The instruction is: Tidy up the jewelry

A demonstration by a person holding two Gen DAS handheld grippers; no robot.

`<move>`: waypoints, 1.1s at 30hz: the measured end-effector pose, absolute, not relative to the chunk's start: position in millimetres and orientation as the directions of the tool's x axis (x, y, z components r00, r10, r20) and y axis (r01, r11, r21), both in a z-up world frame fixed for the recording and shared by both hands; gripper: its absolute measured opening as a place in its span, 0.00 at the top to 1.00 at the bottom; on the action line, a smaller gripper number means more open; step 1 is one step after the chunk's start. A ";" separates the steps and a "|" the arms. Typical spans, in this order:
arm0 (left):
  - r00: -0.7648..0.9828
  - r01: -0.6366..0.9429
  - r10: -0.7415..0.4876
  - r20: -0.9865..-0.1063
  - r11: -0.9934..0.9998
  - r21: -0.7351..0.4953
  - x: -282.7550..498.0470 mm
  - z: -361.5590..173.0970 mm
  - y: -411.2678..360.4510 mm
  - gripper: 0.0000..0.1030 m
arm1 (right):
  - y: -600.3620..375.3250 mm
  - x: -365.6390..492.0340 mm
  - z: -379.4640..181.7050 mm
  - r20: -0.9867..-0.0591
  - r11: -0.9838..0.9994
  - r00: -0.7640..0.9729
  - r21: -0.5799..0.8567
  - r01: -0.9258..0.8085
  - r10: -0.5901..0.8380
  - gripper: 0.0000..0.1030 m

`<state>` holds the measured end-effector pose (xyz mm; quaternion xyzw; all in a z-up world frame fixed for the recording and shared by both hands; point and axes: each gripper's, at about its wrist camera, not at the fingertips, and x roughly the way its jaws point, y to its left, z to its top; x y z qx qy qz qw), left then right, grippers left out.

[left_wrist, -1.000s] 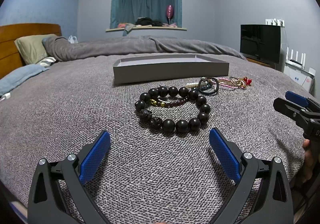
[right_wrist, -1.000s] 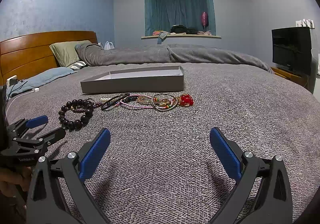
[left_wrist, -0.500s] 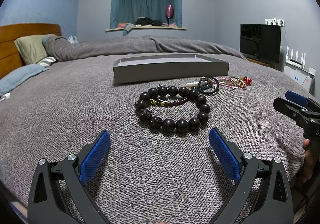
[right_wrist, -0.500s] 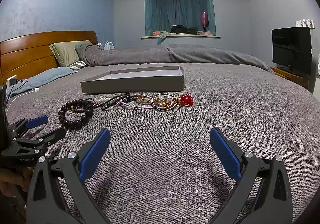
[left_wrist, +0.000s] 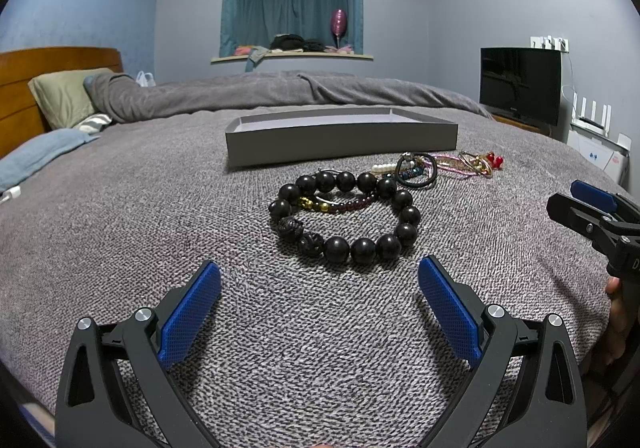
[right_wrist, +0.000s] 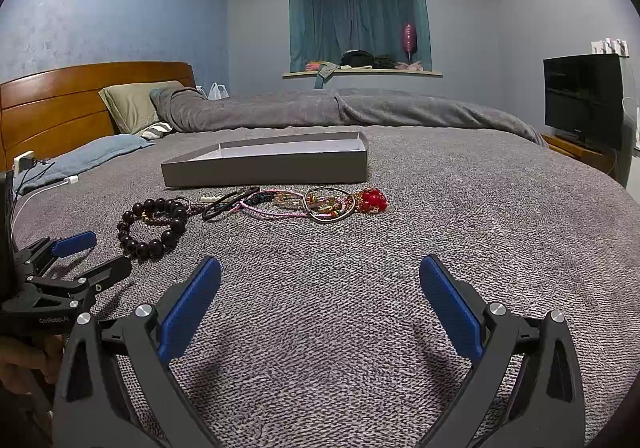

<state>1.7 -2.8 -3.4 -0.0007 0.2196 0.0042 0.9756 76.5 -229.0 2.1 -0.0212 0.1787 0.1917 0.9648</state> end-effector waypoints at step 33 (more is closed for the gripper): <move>0.785 0.088 -0.099 -0.612 0.995 -0.048 44.6 22.0 18.8 0.07 | -228.9 95.4 20.5 -0.441 0.919 0.817 0.050 -0.392 0.373 0.04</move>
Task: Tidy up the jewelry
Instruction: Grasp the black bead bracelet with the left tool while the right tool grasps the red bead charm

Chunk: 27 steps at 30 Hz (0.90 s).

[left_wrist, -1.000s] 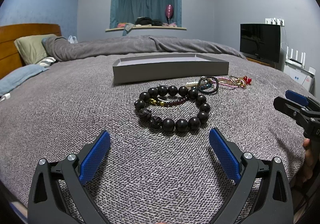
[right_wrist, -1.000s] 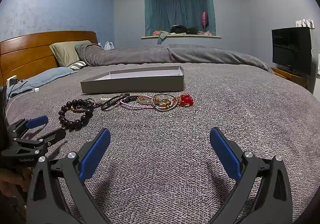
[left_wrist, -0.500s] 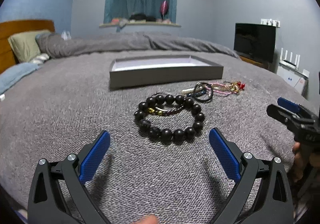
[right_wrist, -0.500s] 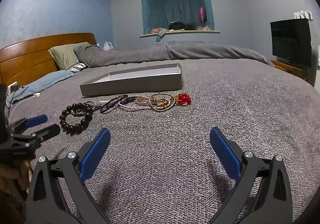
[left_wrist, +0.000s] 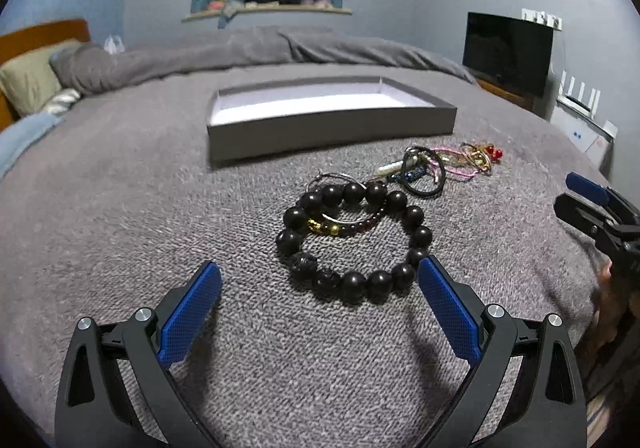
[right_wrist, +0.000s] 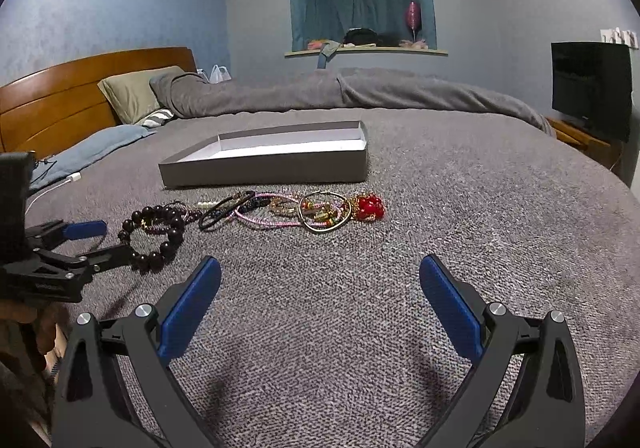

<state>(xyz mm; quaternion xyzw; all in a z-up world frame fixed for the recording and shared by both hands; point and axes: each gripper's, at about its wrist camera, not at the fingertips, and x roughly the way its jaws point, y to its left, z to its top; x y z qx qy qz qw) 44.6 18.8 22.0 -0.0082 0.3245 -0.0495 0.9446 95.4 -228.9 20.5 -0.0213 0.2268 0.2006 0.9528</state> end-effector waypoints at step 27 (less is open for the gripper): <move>0.761 0.049 -0.098 -0.641 0.994 -0.094 59.5 29.8 76.4 0.86 | -229.2 174.8 39.2 -0.600 0.914 0.717 0.065 -0.400 0.356 0.47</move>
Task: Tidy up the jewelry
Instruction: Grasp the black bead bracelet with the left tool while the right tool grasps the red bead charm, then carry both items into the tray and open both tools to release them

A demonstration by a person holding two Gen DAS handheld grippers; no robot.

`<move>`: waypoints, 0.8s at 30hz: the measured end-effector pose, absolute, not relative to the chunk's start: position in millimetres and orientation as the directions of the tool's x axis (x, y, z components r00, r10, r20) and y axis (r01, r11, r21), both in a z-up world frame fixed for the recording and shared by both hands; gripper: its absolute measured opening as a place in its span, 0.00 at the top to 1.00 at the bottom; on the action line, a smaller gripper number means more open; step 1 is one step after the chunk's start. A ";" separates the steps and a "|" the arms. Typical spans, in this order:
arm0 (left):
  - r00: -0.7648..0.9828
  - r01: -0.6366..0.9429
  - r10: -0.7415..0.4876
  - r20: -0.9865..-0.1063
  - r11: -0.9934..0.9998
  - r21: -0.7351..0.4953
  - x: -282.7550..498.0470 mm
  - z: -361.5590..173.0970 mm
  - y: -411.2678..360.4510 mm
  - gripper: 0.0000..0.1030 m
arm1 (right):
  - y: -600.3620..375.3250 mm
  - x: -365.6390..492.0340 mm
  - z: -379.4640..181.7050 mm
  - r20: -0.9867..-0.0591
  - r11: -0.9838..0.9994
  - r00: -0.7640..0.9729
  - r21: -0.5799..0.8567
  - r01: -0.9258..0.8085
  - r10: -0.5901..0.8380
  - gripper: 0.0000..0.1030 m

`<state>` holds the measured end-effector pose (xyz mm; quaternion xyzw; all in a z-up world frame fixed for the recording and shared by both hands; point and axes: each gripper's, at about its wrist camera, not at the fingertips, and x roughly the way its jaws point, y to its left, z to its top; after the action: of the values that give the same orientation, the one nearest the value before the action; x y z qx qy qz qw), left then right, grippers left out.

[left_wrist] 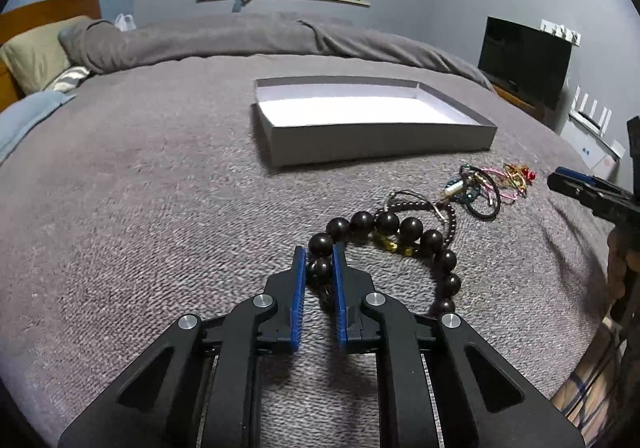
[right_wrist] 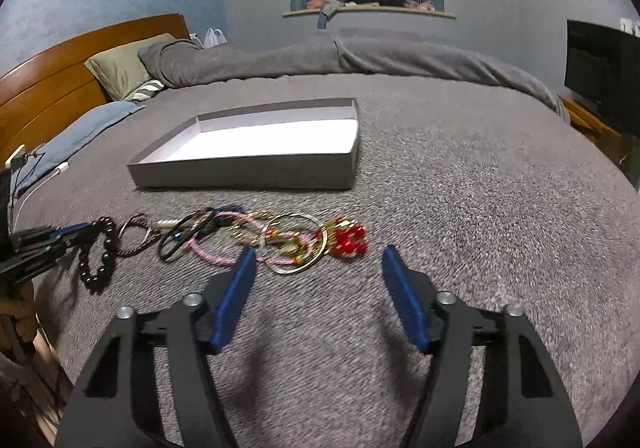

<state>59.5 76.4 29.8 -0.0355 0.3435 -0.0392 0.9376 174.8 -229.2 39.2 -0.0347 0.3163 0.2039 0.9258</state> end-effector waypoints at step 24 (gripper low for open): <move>0.761 0.070 -0.083 -0.644 0.997 -0.046 67.2 22.1 57.2 0.86 | -258.1 205.9 44.5 -0.584 0.912 0.703 0.210 -0.352 0.406 0.91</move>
<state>67.2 57.2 22.1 -0.0096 0.3433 -0.0407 0.9383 205.9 -258.1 44.5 0.0412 0.3260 0.2055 0.9219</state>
